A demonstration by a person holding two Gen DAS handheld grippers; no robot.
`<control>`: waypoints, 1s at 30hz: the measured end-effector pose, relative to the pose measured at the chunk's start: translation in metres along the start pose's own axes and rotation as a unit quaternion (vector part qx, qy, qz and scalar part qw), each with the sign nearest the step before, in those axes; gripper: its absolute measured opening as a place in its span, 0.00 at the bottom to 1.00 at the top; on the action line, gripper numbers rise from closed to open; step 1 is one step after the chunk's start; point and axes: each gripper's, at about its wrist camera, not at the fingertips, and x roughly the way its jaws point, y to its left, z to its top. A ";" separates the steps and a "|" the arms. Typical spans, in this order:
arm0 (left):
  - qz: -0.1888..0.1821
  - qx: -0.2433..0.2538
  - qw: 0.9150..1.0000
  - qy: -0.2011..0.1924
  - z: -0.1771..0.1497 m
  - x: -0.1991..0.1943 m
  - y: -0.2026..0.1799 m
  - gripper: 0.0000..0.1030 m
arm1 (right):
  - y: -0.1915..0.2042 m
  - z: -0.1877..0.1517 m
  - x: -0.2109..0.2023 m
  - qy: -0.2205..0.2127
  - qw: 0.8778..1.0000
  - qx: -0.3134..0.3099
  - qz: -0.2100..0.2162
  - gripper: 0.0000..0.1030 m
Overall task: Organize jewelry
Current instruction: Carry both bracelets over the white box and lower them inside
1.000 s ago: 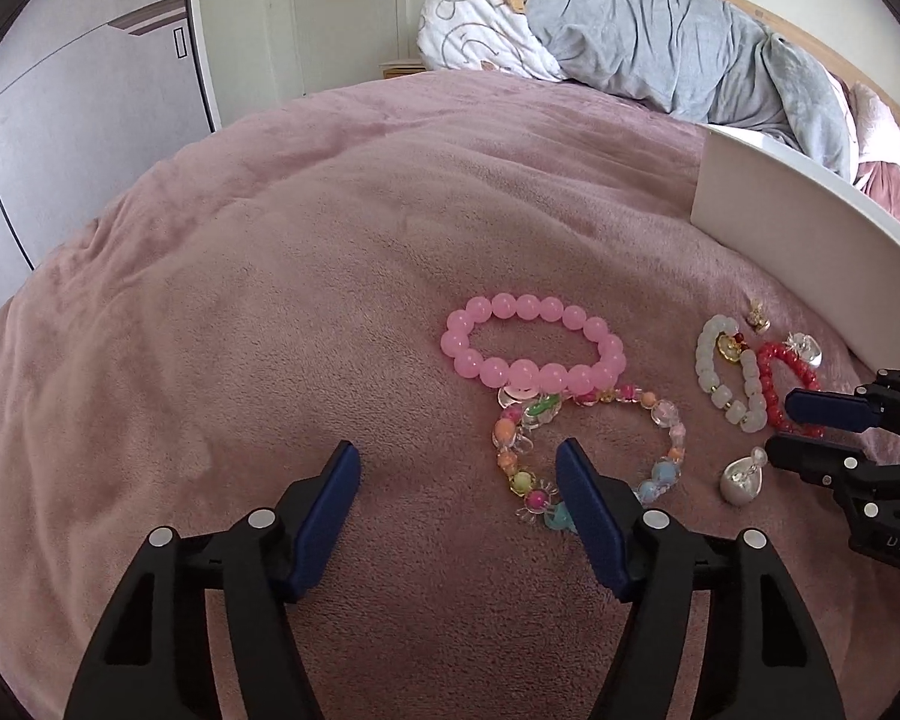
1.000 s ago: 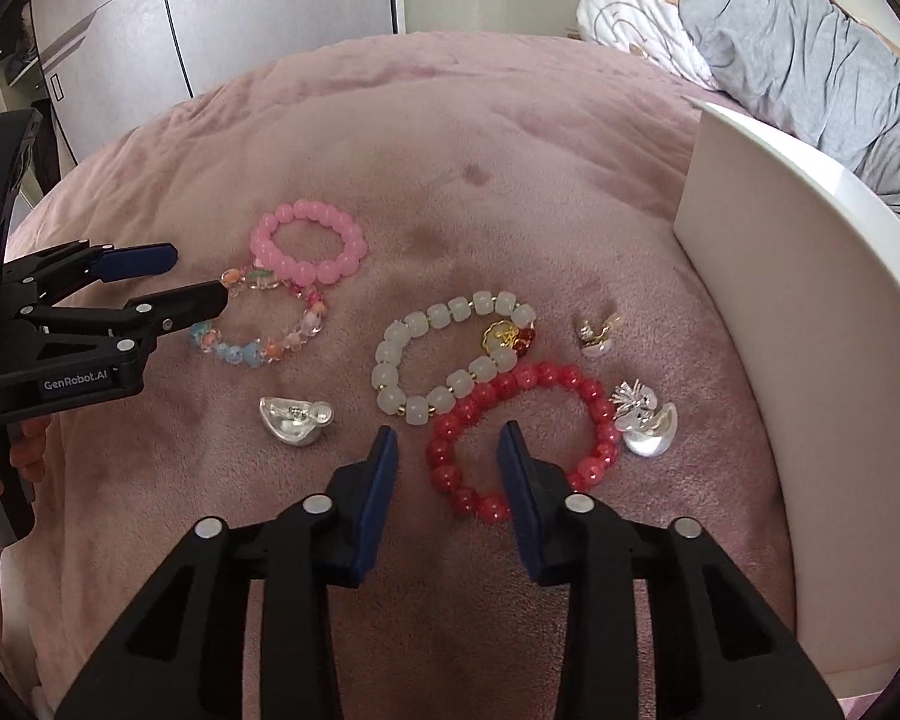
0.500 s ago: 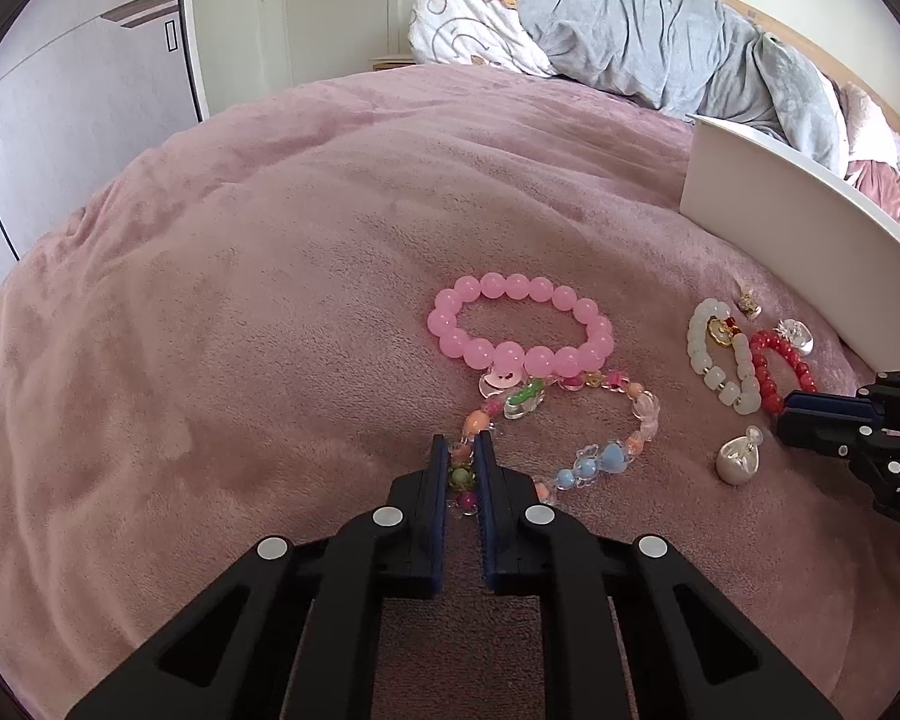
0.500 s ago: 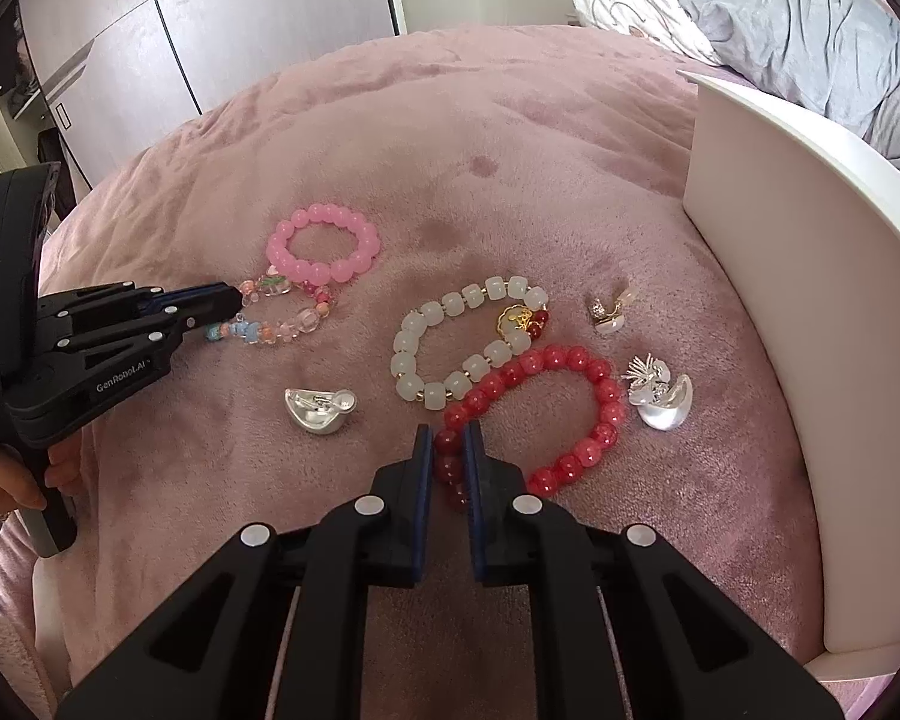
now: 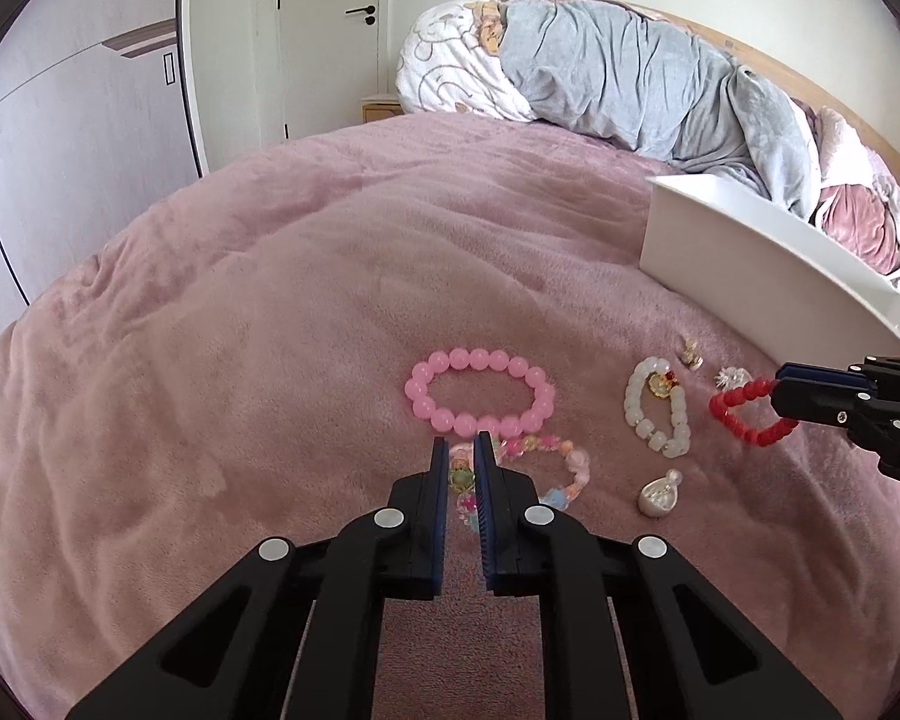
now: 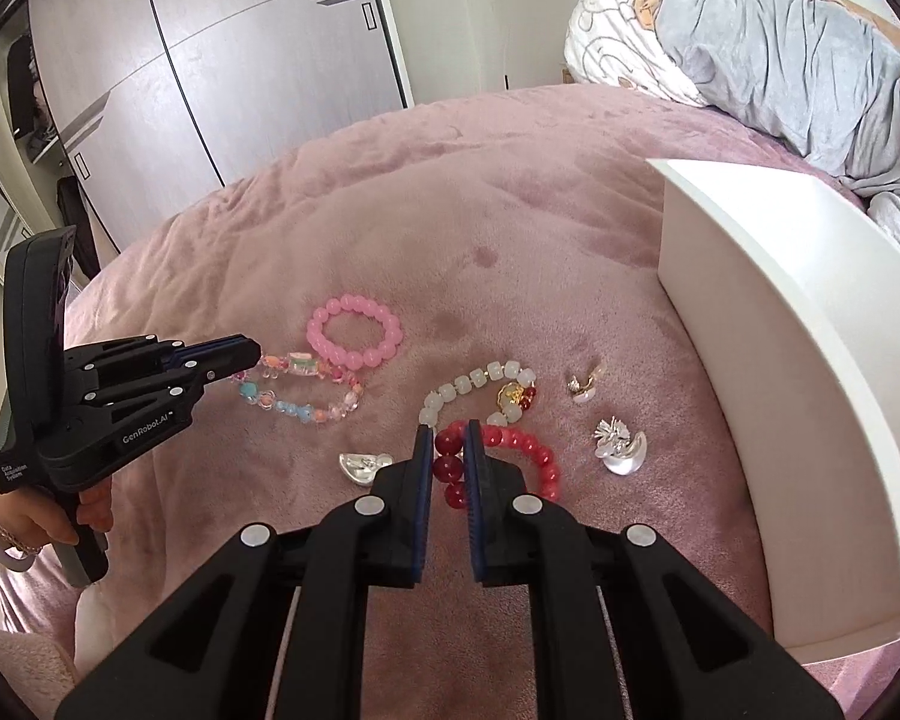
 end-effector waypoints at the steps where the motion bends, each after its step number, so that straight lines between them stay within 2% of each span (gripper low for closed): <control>1: -0.001 0.000 1.000 -0.006 0.004 -0.006 0.000 0.13 | 0.000 0.003 -0.006 -0.008 1.000 0.000 0.000 0.10; 6: -0.002 0.001 0.999 -0.034 0.026 -0.035 0.001 0.13 | -0.002 0.014 -0.034 -0.041 0.999 0.008 0.004 0.10; 10: 0.003 0.028 0.998 -0.057 0.047 -0.059 -0.007 0.13 | -0.005 0.028 -0.063 -0.079 0.997 0.010 0.005 0.10; 18: -0.019 0.066 0.992 -0.102 0.104 -0.095 -0.052 0.13 | -0.024 0.050 -0.126 -0.147 0.989 0.018 -0.009 0.10; 22: -0.027 0.076 0.991 -0.111 0.125 -0.103 -0.077 0.13 | -0.031 0.047 -0.127 -0.130 0.991 0.015 -0.010 0.10; 25: -0.029 0.082 0.990 -0.108 0.138 -0.104 -0.090 0.13 | -0.029 0.039 -0.100 -0.085 0.996 0.004 -0.014 0.12; 27: -0.029 0.085 0.990 -0.112 0.145 -0.105 -0.096 0.13 | -0.030 0.029 -0.071 -0.040 0.999 0.006 -0.008 0.15; 28: -0.030 0.084 0.989 -0.114 0.148 -0.106 -0.099 0.13 | -0.029 0.022 -0.059 -0.022 1.000 0.004 -0.008 0.23; 30: -0.029 0.087 0.989 -0.119 0.152 -0.108 -0.102 0.13 | -0.029 0.008 -0.035 0.009 1.000 -0.005 -0.018 0.26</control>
